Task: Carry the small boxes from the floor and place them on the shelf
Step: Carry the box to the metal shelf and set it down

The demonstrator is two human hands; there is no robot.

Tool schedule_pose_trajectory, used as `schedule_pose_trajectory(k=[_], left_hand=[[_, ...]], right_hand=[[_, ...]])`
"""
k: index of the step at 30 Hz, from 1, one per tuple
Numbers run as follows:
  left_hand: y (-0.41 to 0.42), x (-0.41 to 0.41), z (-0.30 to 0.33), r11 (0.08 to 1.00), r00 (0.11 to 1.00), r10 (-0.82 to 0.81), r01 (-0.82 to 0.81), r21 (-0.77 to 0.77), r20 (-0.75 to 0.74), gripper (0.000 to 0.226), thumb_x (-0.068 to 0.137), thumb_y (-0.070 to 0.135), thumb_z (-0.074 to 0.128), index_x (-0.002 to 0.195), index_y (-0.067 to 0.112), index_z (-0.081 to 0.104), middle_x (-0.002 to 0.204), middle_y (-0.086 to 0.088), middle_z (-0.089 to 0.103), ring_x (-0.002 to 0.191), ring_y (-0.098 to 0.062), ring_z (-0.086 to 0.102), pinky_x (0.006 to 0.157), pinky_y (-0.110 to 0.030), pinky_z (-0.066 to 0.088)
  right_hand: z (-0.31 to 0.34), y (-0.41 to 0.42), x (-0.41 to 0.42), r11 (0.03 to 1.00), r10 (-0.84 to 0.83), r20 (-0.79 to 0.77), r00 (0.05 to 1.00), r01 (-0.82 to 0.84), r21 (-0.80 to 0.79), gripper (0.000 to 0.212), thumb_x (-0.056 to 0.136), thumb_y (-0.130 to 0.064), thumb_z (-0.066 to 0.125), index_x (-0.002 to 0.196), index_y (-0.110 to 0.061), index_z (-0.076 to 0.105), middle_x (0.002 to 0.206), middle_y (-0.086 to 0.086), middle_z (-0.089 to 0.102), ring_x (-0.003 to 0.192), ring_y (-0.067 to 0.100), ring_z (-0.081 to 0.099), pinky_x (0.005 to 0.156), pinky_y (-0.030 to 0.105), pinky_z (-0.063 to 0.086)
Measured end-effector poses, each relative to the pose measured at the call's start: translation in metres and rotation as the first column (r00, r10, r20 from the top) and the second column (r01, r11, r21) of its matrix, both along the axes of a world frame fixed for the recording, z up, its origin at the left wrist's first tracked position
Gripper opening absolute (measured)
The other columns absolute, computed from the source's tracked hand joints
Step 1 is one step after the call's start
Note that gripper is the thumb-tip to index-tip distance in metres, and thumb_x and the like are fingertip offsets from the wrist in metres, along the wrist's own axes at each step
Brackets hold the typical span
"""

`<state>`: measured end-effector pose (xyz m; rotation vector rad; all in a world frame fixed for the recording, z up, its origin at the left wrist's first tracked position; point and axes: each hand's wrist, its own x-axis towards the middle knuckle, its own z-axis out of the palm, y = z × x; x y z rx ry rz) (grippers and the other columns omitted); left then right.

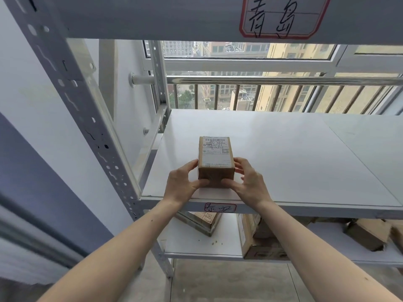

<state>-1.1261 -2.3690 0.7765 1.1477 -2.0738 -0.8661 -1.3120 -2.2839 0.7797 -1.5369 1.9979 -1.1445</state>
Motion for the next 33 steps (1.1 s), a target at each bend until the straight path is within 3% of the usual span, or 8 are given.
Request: schedule_pose_trajectory(k=[11,15,20,33], left_hand=[[-0.021,-0.01,0.002,1.0,1.0,-0.003,0.003,-0.022,0.023,0.066,0.077,0.026,0.081,0.138,0.027,0.057,0.13,0.003,0.067,0.121,-0.017,0.061,0.094,-0.012,0.036],[-0.033,-0.019,0.003,0.999,0.998,-0.002,0.004,-0.037,0.058,0.064,0.079,0.027,0.079,0.138,0.029,0.056,0.128,0.001,0.069,0.117,-0.022,0.063,0.092,-0.017,0.039],[-0.047,-0.027,0.004,0.999,0.996,0.002,0.001,-0.033,0.088,0.062,0.079,0.026,0.078,0.137,0.027,0.057,0.126,-0.002,0.07,0.115,-0.026,0.063,0.097,-0.028,0.046],[-0.062,-0.036,0.002,0.999,0.994,0.013,-0.009,-0.042,0.111,0.059,0.081,0.026,0.077,0.136,0.026,0.058,0.125,-0.004,0.07,0.114,-0.028,0.063,0.097,-0.033,0.048]], right_hand=[[0.001,-0.02,-0.007,1.0,-0.028,0.003,1.0,0.028,0.002,0.064,0.08,-0.024,0.078,0.136,-0.017,0.047,0.131,0.002,0.064,0.113,0.019,0.063,0.086,0.028,0.047],[0.002,-0.032,-0.01,0.999,-0.05,0.02,0.999,0.05,0.002,0.061,0.08,-0.021,0.078,0.134,-0.018,0.049,0.129,0.001,0.065,0.111,0.018,0.064,0.086,0.028,0.047],[0.005,-0.047,-0.015,0.998,-0.062,0.014,0.998,0.062,0.016,0.061,0.079,-0.021,0.078,0.133,-0.018,0.05,0.129,0.002,0.065,0.111,0.019,0.064,0.093,0.04,0.053],[0.004,-0.063,-0.021,0.996,-0.074,0.001,0.997,0.074,0.042,0.061,0.08,-0.022,0.077,0.134,-0.02,0.047,0.131,0.001,0.064,0.111,0.02,0.065,0.094,0.046,0.053]])
